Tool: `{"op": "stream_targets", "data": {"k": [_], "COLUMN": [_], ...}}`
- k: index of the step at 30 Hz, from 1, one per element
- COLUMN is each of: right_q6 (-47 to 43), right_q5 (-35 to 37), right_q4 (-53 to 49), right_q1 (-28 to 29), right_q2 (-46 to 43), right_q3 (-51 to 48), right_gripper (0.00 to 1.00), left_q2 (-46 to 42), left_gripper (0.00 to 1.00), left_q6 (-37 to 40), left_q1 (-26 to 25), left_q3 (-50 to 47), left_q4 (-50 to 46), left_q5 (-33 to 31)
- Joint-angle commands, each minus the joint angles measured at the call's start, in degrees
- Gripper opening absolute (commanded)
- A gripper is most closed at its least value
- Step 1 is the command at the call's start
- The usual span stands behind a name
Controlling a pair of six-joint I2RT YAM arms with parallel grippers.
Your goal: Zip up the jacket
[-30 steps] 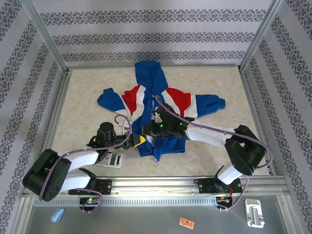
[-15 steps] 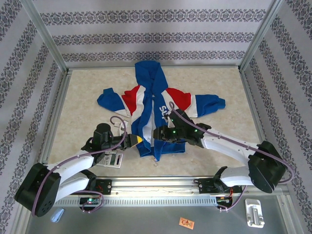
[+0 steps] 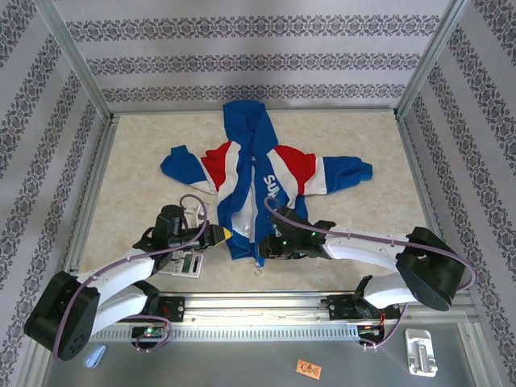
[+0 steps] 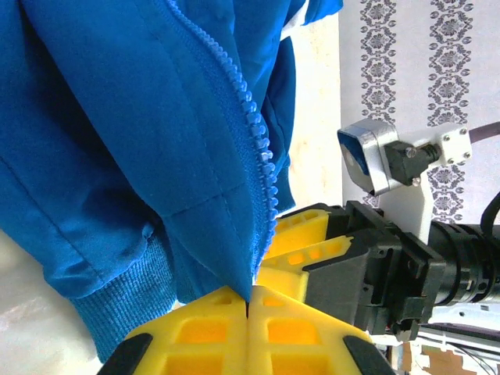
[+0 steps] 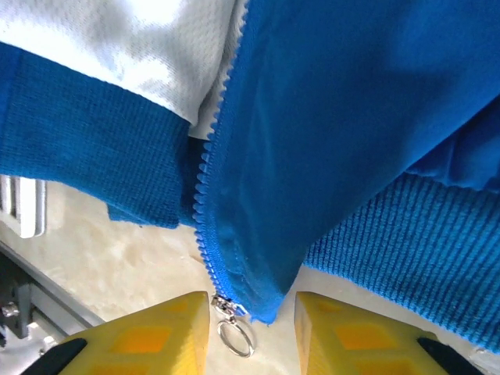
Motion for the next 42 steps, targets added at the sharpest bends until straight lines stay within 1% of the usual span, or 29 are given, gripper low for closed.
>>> {"op": "stream_targets", "data": {"k": [1,3,8,20,26,27,28,32,33,34,38,42], "right_q6": [0.28,0.28,1.10,1.77,1.70,1.84,1.77,0.50,-0.05,-0.60,-2.20,-5.49], "right_q5": [2.24,1.03,0.71,0.38,-1.98,-2.10,-2.26,-1.93,-1.75,-1.52,0.38,1.77], "right_q4": [2.15,2.82,4.18,7.03,9.86,10.40,10.61,10.14,9.75,9.52,8.19,6.15], "right_q1": [0.95,1.15,2.49,3.06,3.14,3.15,3.15,3.14,3.15,3.15,3.02,2.71], "right_q2": [1.00,1.58,2.25,5.35,8.60,8.91,9.10,8.15,7.55,6.88,3.35,-0.65], "right_q3": [-0.53,-0.72,-1.66,-2.83,-2.56,-2.73,-2.76,-2.23,-1.92,-1.70,-1.12,0.44], "right_gripper": [0.35,0.36,0.37,0.37,0.37,0.36,0.32,0.11,0.04,0.00,0.00,0.00], "left_q2": [0.22,0.26,0.39,2.05,2.37,2.46,2.50,2.44,2.36,2.24,2.34,2.11], "left_gripper": [0.00,0.00,0.00,0.00,0.00,0.00,0.00,0.00,0.00,0.00,0.00,0.00], "left_q6": [1.56,1.60,2.18,2.23,2.26,2.42,2.44,2.27,2.42,2.59,4.17,4.76], "left_q1": [0.68,0.68,0.67,0.67,0.66,0.66,0.67,0.63,0.63,0.67,0.73,1.18], "left_q3": [0.61,0.72,0.80,1.77,2.04,2.04,2.04,1.87,1.82,1.91,3.11,4.51], "left_q4": [-1.46,-1.92,-3.09,-2.90,-3.00,-3.00,-3.01,-2.78,-2.82,-2.87,-3.79,-2.58], "left_q5": [-1.06,-0.98,-1.80,-2.20,-2.34,-2.48,-2.58,-2.62,-2.69,-2.68,-2.18,-0.77]}}
